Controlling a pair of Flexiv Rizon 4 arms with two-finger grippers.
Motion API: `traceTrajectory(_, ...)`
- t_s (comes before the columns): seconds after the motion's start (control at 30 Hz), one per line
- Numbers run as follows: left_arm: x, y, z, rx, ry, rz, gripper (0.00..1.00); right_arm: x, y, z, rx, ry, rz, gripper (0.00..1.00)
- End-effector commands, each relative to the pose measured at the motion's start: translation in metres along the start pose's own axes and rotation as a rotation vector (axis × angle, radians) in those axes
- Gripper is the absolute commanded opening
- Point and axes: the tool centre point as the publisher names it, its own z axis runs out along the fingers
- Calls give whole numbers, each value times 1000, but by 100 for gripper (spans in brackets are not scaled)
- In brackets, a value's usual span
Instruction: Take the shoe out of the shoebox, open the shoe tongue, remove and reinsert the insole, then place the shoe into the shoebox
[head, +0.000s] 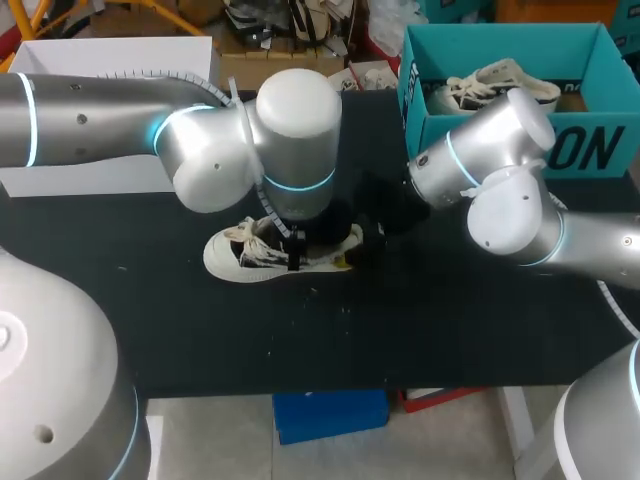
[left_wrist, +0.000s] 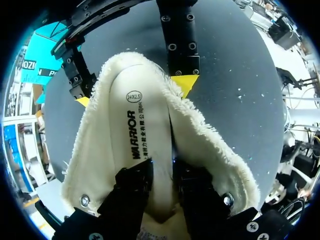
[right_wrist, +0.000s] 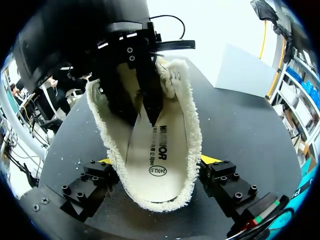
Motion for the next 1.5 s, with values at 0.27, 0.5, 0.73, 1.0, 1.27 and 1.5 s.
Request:
traceTrajectory(0.27,-8,5,59,-15,-226,28,22,-1,-1,-1,3,0,2,0)
traceTrajectory(0.5,-21,2,60,31,-305,-2,25,-1,-1,-1,3,0,2,0)
traceTrajectory(0.73,-35,1,57,51,-367,-48,25,-1,-1,-1,3,0,2,0)
traceTrajectory(1.0,-40,1,52,60,-379,-73,16,-1,-1,-1,3,0,2,0)
traceTrajectory(1.27,-36,2,51,85,-276,-127,0,-1,-1,-1,3,0,2,0)
traceTrajectory(1.5,-31,4,37,158,-150,-163,0,-1,-1,-1,3,0,2,0)
